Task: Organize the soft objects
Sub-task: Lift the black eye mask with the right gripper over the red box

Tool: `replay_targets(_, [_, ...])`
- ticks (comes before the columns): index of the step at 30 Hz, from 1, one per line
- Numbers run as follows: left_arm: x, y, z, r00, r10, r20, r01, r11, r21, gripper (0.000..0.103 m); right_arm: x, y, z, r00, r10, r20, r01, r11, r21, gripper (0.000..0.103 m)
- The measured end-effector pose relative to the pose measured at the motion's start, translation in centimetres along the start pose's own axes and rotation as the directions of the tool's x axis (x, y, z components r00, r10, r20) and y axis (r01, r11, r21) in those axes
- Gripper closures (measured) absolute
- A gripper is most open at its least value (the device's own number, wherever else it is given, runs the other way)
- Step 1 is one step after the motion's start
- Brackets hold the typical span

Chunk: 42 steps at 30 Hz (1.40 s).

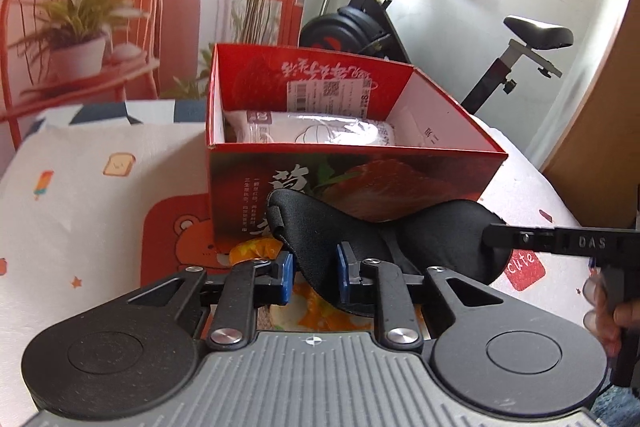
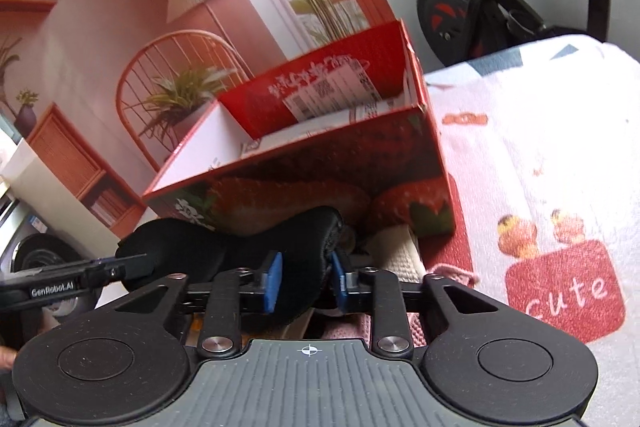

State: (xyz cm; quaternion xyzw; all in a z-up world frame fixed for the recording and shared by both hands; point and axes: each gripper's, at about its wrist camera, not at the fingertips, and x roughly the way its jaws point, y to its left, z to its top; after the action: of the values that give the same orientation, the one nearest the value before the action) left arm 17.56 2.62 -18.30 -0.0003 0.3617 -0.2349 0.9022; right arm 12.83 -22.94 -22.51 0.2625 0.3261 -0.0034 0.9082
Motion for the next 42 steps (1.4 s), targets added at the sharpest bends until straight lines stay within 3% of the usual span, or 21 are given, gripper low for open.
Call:
replay_targets(8, [-1.6, -1.2, -2.1, 0.997, -0.007, 0.074, 0.013, 0.996, -0.093, 0.087, -0.8, 1.7, -0.3, 1.0, -0.008, 0.024, 0.011, 0.992, -0.123, 0.084])
replay_targets(15, [-1.0, -0.2, -4.4, 0.999, -0.024, 0.022, 0.028, 0.978, -0.207, 0.088, -1.3, 2.2, -1.0, 0.999, -0.021, 0.031, 0.027, 0.982, -0.189, 0.085])
replay_targets(23, [-0.5, 0.2, -5.1, 0.999, -0.038, -0.008, 0.035, 0.973, -0.227, 0.088, -1.2, 2.0, -1.4, 0.999, -0.031, 0.016, 0.034, 0.975, -0.219, 0.085])
replay_targets(28, [-1.4, 0.1, -4.7, 0.998, -0.043, 0.034, 0.049, 0.978, -0.202, 0.092, -1.6, 2.4, -0.7, 1.0, -0.001, 0.031, 0.009, 0.97, -0.245, 0.085])
replay_targets(32, [-3.1, -0.5, -2.7, 0.993, -0.02, 0.113, 0.033, 0.993, -0.117, 0.094, -2.3, 3.2, 0.8, 0.998, 0.039, 0.055, -0.022, 0.958, -0.286, 0.087])
replay_targets(37, [-4.8, -1.7, 0.2, 0.977, 0.009, 0.212, -0.005, 1.0, -0.018, 0.094, -3.1, 4.8, 3.4, 0.991, 0.091, 0.094, -0.054, 0.939, -0.34, 0.088])
replay_targets(42, [-5.1, -2.6, 3.1, 0.959, 0.023, 0.281, -0.029, 0.999, 0.019, 0.094, -3.2, 6.2, 6.8, 0.983, 0.114, 0.141, -0.053, 0.926, -0.374, 0.088])
